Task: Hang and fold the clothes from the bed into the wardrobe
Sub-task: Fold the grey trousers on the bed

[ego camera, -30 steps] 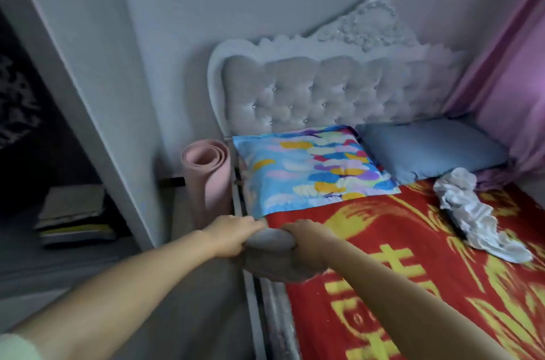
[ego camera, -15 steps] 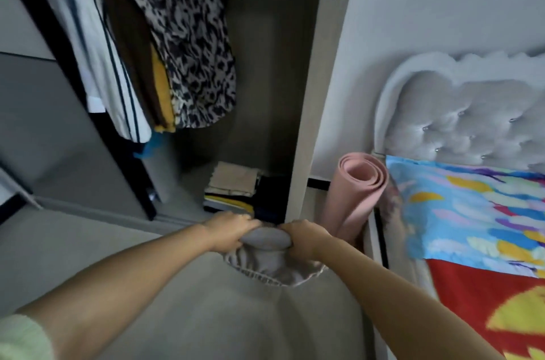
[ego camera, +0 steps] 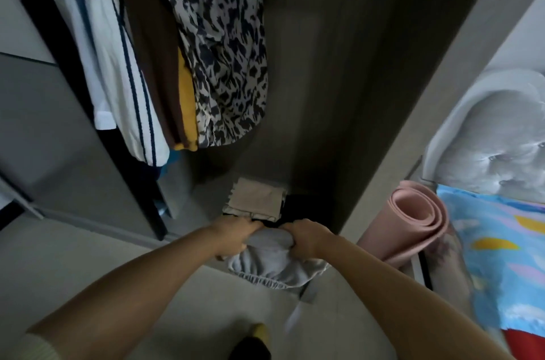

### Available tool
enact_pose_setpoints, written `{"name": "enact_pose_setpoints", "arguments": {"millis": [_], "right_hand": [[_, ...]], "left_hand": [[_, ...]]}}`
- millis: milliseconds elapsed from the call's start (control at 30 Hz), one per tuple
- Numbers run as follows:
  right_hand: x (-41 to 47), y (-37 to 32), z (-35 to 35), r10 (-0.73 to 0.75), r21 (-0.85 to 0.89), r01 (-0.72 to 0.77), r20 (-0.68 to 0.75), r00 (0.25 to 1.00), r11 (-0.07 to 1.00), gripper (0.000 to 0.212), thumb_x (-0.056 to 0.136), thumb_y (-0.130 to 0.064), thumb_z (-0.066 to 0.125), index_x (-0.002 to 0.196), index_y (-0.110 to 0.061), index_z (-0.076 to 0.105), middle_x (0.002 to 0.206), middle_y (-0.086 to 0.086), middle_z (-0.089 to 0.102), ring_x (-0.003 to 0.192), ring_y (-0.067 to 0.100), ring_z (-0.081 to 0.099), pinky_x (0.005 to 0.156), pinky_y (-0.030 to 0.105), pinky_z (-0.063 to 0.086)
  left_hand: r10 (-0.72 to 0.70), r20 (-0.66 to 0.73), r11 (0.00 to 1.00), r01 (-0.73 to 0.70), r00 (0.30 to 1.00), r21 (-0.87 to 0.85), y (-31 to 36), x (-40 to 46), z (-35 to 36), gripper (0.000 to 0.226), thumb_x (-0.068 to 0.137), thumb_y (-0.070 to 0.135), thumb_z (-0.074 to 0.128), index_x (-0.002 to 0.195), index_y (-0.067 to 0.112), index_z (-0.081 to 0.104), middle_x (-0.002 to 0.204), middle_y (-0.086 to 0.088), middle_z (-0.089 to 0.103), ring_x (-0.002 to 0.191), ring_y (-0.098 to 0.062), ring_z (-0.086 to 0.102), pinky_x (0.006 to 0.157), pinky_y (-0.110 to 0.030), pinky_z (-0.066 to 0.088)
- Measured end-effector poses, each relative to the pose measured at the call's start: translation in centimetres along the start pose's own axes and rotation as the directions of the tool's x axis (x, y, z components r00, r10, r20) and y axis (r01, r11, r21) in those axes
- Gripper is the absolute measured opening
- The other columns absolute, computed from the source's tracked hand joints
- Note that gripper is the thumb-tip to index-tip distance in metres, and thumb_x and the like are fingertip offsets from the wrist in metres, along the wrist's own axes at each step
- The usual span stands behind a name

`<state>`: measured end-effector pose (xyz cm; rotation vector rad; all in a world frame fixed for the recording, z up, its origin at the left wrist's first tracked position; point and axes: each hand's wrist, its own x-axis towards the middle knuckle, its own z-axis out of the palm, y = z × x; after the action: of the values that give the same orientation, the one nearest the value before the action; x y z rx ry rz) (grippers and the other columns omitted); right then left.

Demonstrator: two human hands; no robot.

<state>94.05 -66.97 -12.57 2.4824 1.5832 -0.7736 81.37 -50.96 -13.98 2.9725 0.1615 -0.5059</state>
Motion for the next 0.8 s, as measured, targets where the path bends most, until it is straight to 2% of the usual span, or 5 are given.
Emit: {"name": "enact_pose_setpoints", "arguments": {"millis": [100,267,367,567,800], "right_hand": [[5.8,2.5,-0.9,0.037,-0.022,-0.036,0.040,0.999,0.999,0.045,0.083,-0.035,0.055,0.127,-0.029,0.051,0.120,0.003,0.062,0.109,0.027,0.060,0.089,0.045,0.052],[14.6,7.3,-2.9,0.093,0.037,-0.093,0.024,0.995,0.995,0.043,0.089,-0.038,0.053,0.130,-0.027,0.051,0.126,0.005,0.058,0.114,0.028,0.057,0.093,0.040,0.048],[19.6,11.2,-3.2,0.180,0.068,-0.179,-0.011,0.984,0.982,0.047,0.092,-0.038,0.055,0.136,-0.024,0.048,0.134,0.008,0.052,0.120,0.029,0.052,0.098,0.039,0.045],[26.9,20.1,-2.8,0.303,-0.006,-0.310,-0.202,0.932,0.951,0.060,0.090,-0.039,0.057,0.145,-0.033,0.034,0.136,0.007,0.043,0.120,0.033,0.049,0.096,0.043,0.045],[33.1,27.8,9.6,0.369,-0.090,-0.462,-0.478,0.797,0.882,0.058,0.094,-0.037,0.046,0.148,-0.040,0.024,0.150,-0.002,0.034,0.132,0.031,0.036,0.100,0.043,0.033]], "left_hand": [[0.003,0.014,0.996,-0.001,1.000,-0.088,-3.5,5.6,0.9,0.038,0.093,0.024,0.047,0.131,0.022,0.044,0.127,-0.009,0.056,0.108,-0.031,0.058,0.088,-0.039,0.049],[0.024,-0.003,0.998,-0.024,1.000,-0.066,-9.1,15.2,1.0,0.040,0.089,0.029,0.054,0.127,0.022,0.042,0.118,-0.010,0.055,0.097,-0.033,0.061,0.076,-0.036,0.049],[0.008,-0.052,0.995,-0.013,0.999,-0.095,-11.2,21.7,1.5,0.040,0.091,0.026,0.051,0.130,0.025,0.041,0.121,-0.009,0.055,0.102,-0.030,0.059,0.079,-0.038,0.050],[0.038,-0.215,0.999,-0.034,0.976,0.023,-12.5,34.9,3.2,0.073,0.085,0.020,0.063,0.146,0.024,0.024,0.132,-0.010,0.045,0.113,-0.034,0.056,0.090,-0.042,0.049],[0.053,-0.384,0.998,-0.039,0.922,0.044,-11.0,46.0,15.5,0.062,0.089,0.016,0.049,0.145,0.029,0.025,0.135,-0.004,0.043,0.119,-0.030,0.044,0.102,-0.049,0.033]]}}
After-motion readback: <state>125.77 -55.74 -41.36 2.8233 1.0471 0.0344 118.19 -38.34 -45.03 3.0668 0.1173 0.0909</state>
